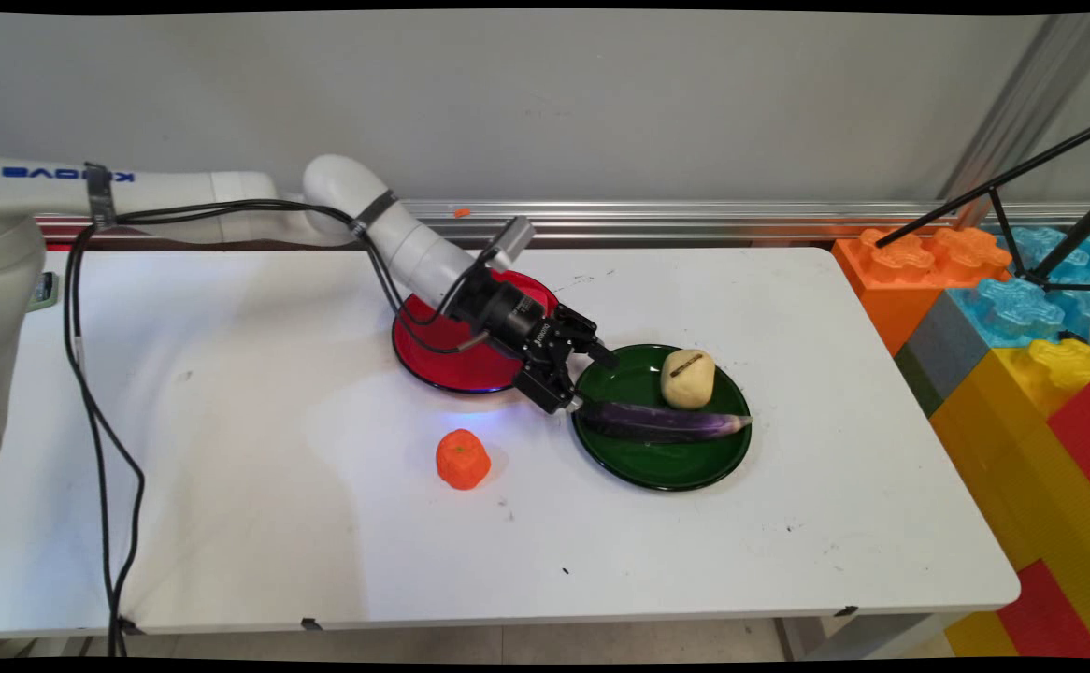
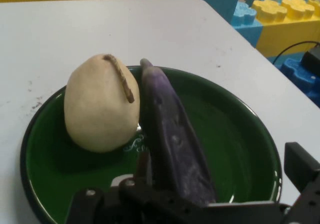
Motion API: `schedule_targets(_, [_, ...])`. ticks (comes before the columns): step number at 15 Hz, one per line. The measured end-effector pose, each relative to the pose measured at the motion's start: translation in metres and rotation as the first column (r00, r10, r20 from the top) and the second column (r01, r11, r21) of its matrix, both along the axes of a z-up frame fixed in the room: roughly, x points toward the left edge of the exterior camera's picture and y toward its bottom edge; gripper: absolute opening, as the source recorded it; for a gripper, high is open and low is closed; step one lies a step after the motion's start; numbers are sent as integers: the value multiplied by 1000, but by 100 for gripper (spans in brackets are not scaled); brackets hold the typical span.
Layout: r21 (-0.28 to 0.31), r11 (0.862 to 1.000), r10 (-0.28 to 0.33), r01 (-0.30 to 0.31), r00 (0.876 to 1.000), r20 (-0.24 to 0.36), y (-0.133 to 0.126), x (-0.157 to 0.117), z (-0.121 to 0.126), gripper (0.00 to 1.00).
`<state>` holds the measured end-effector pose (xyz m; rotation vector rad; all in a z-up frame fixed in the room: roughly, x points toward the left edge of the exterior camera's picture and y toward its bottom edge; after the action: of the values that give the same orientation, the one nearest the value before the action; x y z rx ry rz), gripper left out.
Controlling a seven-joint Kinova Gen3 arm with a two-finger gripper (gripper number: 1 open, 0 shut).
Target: Pick up the eggplant from the green plate
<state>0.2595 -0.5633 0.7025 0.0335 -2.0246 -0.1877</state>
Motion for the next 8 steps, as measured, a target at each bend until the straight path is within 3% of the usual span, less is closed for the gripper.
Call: schedule_targets(8, [2,1000,-18,18,999,34,-7,-15,-7,100])
